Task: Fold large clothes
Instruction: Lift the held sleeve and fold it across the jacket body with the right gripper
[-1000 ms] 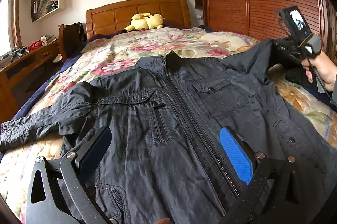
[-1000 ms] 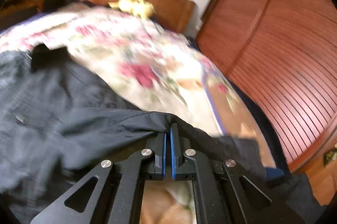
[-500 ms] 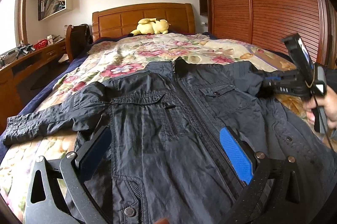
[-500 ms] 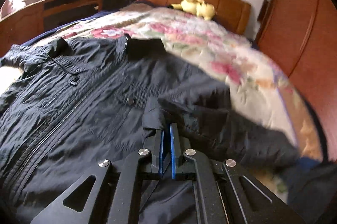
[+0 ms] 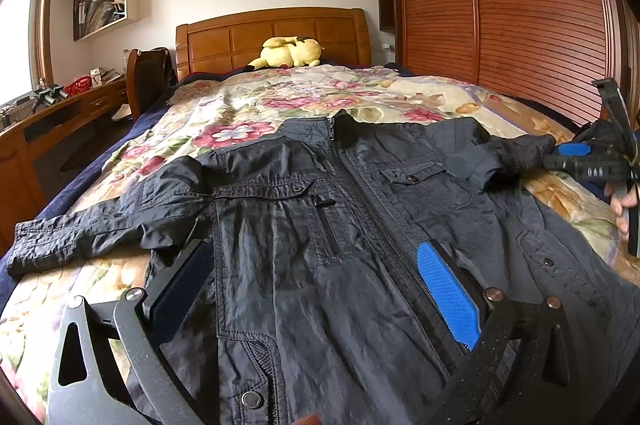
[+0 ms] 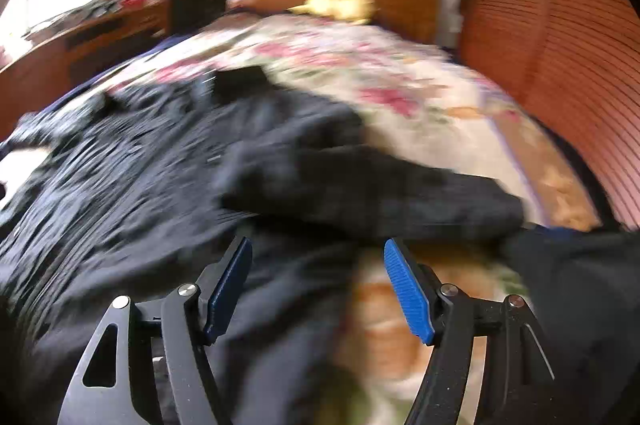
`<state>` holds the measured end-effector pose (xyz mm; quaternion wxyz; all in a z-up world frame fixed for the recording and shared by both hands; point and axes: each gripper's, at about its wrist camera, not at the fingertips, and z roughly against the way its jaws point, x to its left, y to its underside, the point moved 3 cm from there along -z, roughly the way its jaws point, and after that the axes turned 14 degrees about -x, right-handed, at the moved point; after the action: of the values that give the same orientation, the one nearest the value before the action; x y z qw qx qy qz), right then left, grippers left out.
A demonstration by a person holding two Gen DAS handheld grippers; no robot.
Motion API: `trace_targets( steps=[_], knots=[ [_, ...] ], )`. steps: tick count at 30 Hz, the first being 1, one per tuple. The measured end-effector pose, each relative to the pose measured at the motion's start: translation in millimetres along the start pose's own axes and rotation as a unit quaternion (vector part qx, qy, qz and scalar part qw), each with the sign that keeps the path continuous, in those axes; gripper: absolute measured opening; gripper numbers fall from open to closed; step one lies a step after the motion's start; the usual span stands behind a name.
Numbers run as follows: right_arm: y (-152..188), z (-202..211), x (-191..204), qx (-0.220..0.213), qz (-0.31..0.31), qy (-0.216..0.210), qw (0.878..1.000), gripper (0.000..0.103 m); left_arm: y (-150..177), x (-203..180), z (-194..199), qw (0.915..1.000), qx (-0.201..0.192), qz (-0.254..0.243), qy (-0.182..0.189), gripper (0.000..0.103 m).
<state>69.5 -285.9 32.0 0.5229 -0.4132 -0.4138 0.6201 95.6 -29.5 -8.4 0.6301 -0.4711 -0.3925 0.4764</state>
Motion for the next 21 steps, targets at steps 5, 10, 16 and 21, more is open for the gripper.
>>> trace_targets(
  steps=[5, 10, 16, 21],
  knots=[
    [3, -23, -42, 0.022, -0.036, 0.037, 0.998, 0.071, 0, -2, 0, 1.0, 0.0, -0.002, -0.001, 0.103],
    [19, -52, -59, 0.041, -0.09, 0.046, 0.994, 0.071, 0, -2, -1, 1.0, 0.001, 0.0, 0.0, 0.103],
    [26, -76, -68, 0.022, -0.163, 0.052, 0.985, 0.071, 2, -1, -1, 1.0, 0.002, -0.005, 0.0, 0.103],
    [30, -97, -68, 0.031, -0.182, 0.055, 0.981, 0.071, 3, -1, 0, 1.0, 0.003, -0.004, 0.0, 0.103]
  ],
)
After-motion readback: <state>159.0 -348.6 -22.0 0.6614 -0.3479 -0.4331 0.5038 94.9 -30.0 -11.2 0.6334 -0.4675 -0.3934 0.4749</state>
